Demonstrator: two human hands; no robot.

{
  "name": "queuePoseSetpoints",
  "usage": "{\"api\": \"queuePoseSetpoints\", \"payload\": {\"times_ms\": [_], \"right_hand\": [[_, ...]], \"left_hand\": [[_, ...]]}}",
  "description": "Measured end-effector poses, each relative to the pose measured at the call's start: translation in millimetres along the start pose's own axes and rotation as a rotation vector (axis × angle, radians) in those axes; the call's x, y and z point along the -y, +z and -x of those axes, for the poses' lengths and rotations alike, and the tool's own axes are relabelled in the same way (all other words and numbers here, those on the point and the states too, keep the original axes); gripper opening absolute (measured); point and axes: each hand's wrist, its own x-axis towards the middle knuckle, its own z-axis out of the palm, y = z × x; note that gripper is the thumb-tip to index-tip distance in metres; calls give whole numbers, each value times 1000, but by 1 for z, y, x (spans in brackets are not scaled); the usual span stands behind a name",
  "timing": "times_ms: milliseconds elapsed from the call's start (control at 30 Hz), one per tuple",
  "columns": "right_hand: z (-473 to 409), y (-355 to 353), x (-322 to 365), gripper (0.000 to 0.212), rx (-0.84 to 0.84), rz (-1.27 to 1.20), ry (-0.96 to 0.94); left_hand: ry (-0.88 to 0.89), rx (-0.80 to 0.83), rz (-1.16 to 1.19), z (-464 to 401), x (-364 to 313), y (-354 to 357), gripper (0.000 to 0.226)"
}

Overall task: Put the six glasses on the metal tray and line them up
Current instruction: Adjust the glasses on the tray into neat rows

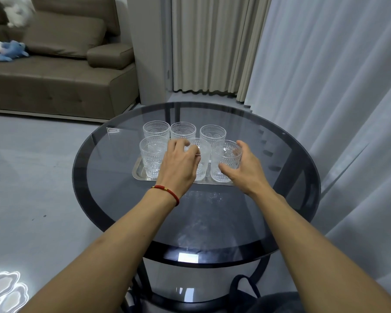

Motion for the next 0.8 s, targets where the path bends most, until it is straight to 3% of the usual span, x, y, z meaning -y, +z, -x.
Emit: {"api": "queuePoseSetpoints", "payload": {"times_ms": [467,600,700,800], "right_hand": [[-1,-4,-3,95,0,4,8],[2,-5,-5,101,39,-19,4],[4,-7,-5,101,43,-43,0],[5,-8,-5,96,27,-72,2]], "left_hand": [[2,31,83,2,0,-2,23],[-16,-76,79,7,5,-18,28],[-108,-216,-39,9,26,-34,32],[-305,-159,19,14,48,-38,56]]}}
